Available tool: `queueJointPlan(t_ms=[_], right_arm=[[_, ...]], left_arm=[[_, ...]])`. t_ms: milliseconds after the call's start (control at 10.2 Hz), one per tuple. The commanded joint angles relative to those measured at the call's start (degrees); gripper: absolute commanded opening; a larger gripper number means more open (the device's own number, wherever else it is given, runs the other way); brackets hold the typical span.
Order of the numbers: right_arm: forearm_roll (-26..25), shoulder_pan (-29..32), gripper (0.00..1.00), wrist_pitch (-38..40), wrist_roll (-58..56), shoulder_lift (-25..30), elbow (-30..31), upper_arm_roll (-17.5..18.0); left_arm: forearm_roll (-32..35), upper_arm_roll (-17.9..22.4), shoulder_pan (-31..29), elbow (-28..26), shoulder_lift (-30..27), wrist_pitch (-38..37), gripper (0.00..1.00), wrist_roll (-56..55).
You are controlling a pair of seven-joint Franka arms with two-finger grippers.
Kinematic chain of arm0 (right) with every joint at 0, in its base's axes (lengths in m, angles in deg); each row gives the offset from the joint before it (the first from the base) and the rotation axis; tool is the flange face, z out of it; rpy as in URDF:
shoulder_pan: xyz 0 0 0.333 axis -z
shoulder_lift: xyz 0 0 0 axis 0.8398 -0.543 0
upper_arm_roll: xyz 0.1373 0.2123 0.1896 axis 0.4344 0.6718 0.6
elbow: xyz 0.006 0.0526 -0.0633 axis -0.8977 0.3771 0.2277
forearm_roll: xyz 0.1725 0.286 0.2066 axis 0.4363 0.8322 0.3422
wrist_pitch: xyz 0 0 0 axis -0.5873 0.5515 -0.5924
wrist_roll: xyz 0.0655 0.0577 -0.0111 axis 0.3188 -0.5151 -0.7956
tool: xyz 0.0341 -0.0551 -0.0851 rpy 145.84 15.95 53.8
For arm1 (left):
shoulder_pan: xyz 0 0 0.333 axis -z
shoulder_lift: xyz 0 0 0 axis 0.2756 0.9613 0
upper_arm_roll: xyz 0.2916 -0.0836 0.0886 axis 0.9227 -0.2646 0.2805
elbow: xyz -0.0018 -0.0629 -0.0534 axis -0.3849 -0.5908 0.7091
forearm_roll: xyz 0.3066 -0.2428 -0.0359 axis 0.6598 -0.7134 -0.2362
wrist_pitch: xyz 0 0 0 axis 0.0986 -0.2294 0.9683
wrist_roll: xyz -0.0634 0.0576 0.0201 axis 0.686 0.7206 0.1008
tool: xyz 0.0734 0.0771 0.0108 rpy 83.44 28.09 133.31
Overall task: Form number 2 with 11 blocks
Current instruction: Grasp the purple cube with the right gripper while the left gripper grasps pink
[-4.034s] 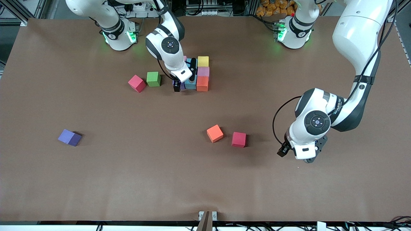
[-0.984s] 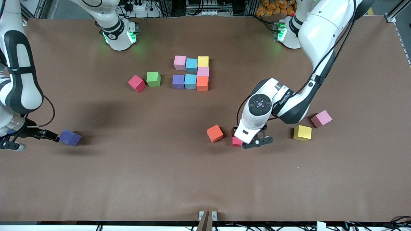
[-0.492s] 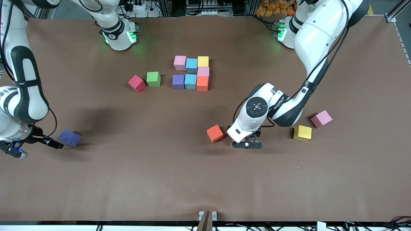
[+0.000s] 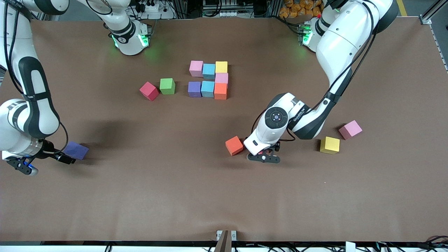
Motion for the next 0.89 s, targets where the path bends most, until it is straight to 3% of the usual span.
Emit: queueJointPlan(t_ms=[0,787], right_arm=[[0.3,-0.2,1.00,-0.1,0.8,0.8,2.6,0.0],[0.2,0.6,1.00,-1.0,-1.6,2.9,6.6,-0.2]], left_arm=[[1.6,-0.2,-0.2,0.5,0.5,0.6,1.00,1.0],[1.9,0.7,0.1,0.4,2.0,3.2,1.00,1.2]])
